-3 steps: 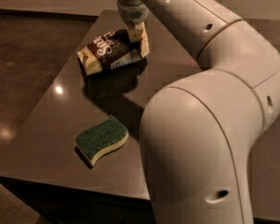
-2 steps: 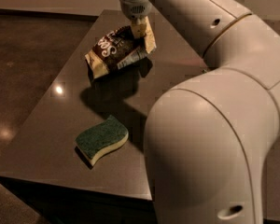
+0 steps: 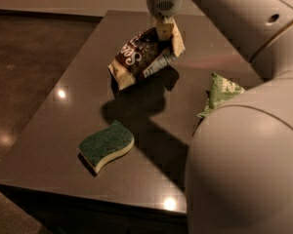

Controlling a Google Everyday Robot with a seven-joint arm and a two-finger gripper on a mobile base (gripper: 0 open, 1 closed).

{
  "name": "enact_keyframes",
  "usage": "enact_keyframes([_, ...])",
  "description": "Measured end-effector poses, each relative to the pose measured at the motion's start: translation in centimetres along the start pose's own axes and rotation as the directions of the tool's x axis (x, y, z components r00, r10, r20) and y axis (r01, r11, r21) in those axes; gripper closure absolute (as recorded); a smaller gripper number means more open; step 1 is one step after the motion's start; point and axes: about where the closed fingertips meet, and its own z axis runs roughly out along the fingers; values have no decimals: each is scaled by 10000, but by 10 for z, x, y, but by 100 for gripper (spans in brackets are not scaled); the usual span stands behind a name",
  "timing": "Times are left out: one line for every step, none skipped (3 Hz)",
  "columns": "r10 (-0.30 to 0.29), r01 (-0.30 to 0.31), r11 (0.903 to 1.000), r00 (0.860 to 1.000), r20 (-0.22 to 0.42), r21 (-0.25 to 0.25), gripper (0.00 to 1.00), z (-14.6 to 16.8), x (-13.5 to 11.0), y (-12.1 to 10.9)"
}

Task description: Move brown chip bag near green jalapeno chip bag

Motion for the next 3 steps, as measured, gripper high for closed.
enact_keyframes([565,-565,9982,9984,3,-223,100,-1,31,19])
enact_keyframes([1027,-1033,9941,9945,-208,-325,83,1,58,30])
enact_keyframes([1431,-1453,9884,9885,-497,-436,51,2,87,36])
